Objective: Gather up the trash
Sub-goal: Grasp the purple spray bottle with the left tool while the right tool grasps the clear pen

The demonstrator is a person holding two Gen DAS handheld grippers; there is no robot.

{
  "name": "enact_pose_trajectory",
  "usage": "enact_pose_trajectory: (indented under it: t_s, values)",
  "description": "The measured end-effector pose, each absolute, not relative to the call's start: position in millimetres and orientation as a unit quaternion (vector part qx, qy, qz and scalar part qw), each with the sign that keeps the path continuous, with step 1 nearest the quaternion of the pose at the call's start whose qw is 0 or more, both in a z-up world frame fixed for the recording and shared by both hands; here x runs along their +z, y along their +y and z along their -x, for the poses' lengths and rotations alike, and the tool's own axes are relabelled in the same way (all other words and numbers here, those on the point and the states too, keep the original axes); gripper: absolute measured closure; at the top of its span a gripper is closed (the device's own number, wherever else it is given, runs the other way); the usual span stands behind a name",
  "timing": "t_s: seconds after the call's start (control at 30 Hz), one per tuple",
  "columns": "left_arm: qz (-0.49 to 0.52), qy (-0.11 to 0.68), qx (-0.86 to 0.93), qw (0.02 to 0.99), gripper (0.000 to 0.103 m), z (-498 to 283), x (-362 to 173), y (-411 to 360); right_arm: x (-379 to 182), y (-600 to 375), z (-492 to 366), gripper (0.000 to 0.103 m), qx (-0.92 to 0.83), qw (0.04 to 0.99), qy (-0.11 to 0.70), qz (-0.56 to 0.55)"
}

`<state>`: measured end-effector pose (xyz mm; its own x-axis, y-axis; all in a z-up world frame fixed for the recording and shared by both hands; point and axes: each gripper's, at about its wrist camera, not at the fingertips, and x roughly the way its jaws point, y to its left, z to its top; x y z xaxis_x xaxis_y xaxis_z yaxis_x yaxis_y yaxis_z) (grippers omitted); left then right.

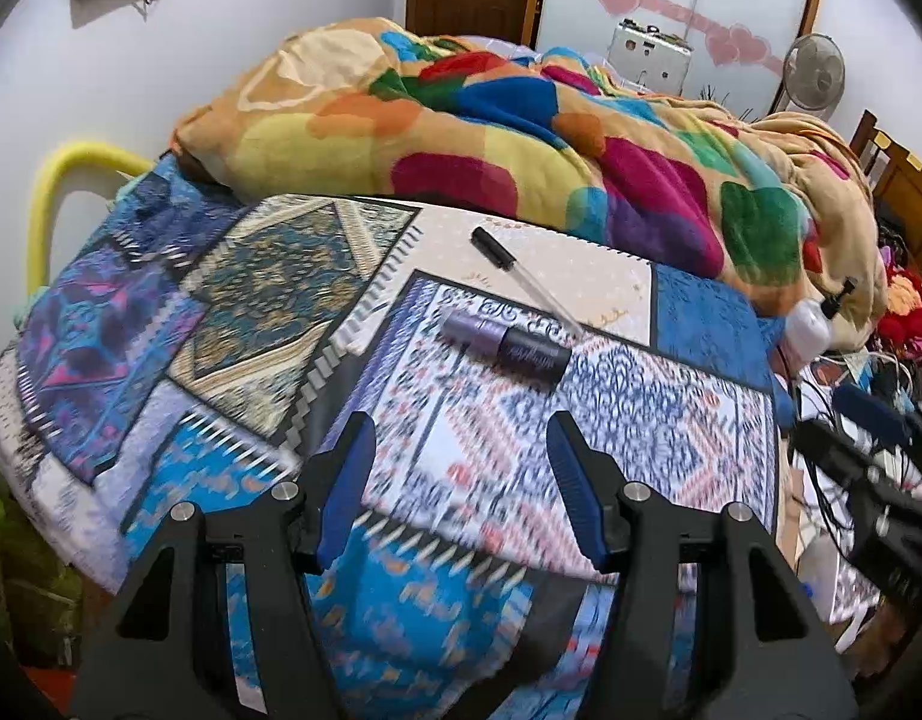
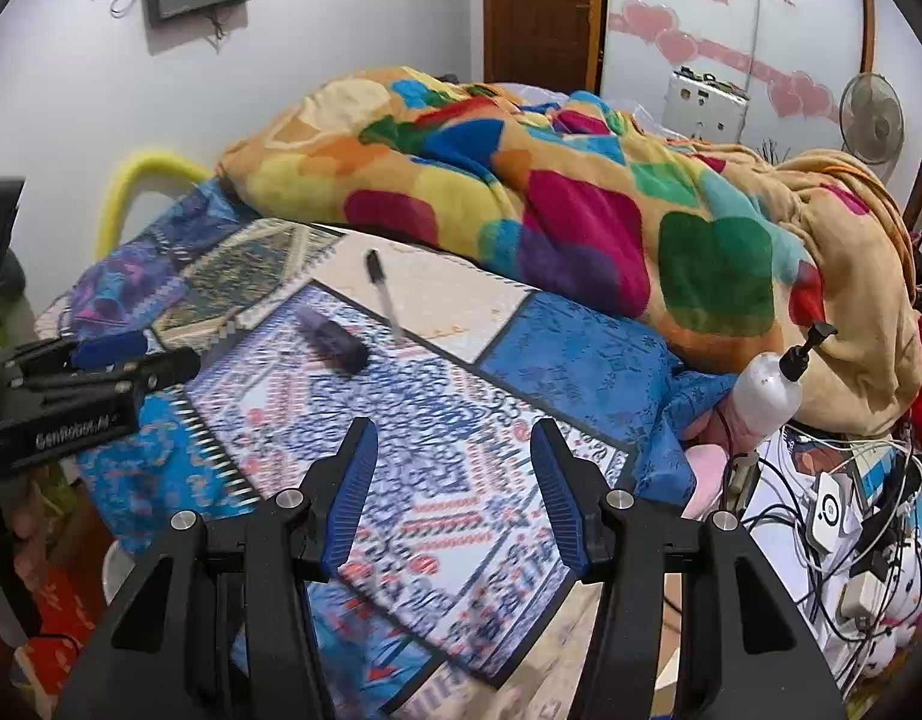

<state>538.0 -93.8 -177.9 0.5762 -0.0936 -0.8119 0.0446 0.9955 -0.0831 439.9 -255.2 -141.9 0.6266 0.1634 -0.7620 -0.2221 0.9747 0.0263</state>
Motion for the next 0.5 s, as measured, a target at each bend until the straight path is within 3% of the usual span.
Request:
enact_pose_trajectory:
  t_s: [0.5]
  values:
    - [0.077, 0.486, -0.023, 0.870, 0.045, -625.8, -245.5, -127.3, -188.5, -265.4, -492.4, 0.054, 0.096, 0.889, 0.446, 0.035]
